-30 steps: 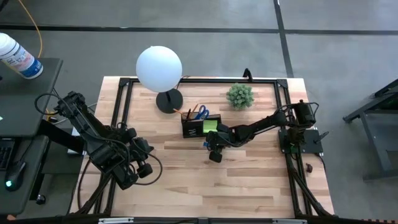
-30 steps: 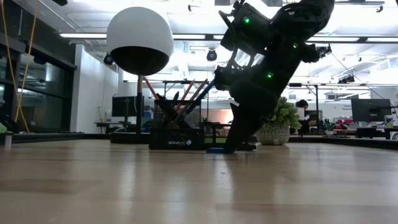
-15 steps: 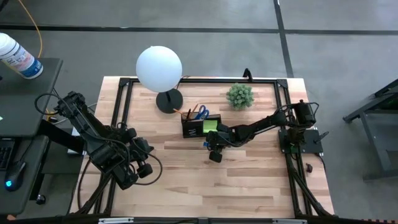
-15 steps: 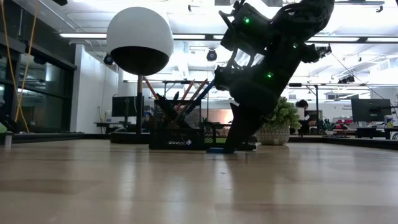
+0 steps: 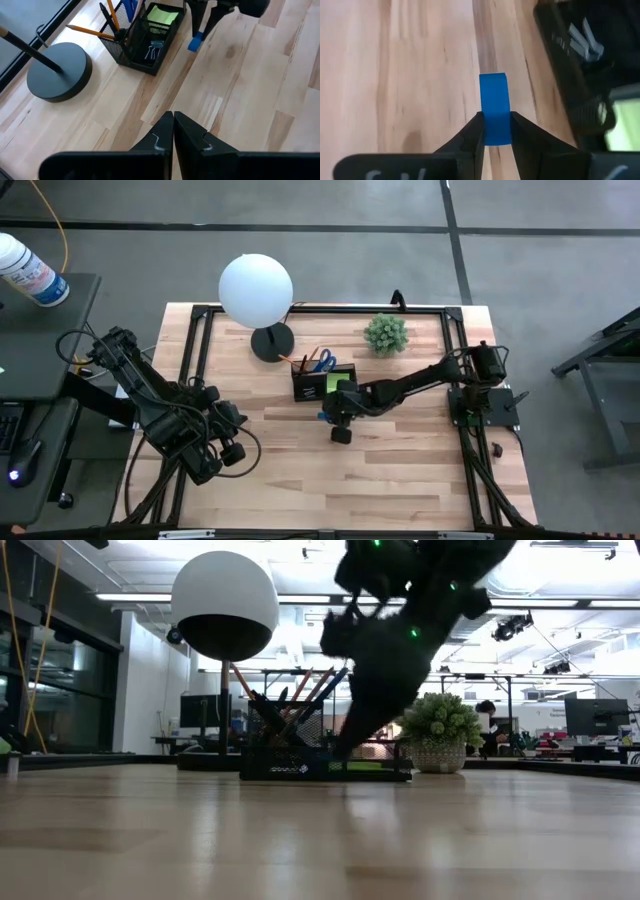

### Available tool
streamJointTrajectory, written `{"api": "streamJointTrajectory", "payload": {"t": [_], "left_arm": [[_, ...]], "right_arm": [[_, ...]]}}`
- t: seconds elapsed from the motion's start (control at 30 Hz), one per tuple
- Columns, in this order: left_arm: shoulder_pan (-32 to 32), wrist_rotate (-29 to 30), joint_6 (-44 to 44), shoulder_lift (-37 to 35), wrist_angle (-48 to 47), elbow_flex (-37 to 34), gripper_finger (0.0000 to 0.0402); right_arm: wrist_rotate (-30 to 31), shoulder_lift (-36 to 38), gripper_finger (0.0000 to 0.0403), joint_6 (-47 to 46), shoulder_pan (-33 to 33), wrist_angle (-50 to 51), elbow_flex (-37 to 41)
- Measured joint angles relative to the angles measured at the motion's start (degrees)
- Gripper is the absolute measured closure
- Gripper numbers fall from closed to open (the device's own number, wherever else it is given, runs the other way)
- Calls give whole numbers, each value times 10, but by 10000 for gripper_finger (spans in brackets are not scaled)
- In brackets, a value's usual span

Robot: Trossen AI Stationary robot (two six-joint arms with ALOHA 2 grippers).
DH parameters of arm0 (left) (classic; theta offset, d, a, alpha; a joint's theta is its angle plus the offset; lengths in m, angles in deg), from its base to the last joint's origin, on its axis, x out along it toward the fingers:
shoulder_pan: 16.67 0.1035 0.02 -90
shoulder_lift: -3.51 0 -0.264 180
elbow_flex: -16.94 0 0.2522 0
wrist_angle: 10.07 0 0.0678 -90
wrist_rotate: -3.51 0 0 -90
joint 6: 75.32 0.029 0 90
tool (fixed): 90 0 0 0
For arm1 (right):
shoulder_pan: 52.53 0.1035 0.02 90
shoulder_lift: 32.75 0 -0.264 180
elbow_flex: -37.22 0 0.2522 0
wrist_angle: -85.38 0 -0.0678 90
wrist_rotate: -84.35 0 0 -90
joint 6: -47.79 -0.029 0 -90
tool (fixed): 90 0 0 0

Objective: Pick and place office supplies into organizer
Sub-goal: Put the blue eraser into the bottom left side of the desk organizer

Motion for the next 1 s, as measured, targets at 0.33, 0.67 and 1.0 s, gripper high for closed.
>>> {"api": "streamJointTrajectory", "payload": {"t": [0.33, 0.67, 1.0], "left_arm": [[0, 0, 0, 0, 0, 0, 399], [0, 0, 0, 0, 0, 0, 399], [0, 0, 0, 0, 0, 0, 399]], "right_arm": [[81, 1, 329, 88, -12, 12, -65], [98, 2, 329, 105, -47, -11, -77], [94, -19, 329, 113, -54, -35, -78]]}}
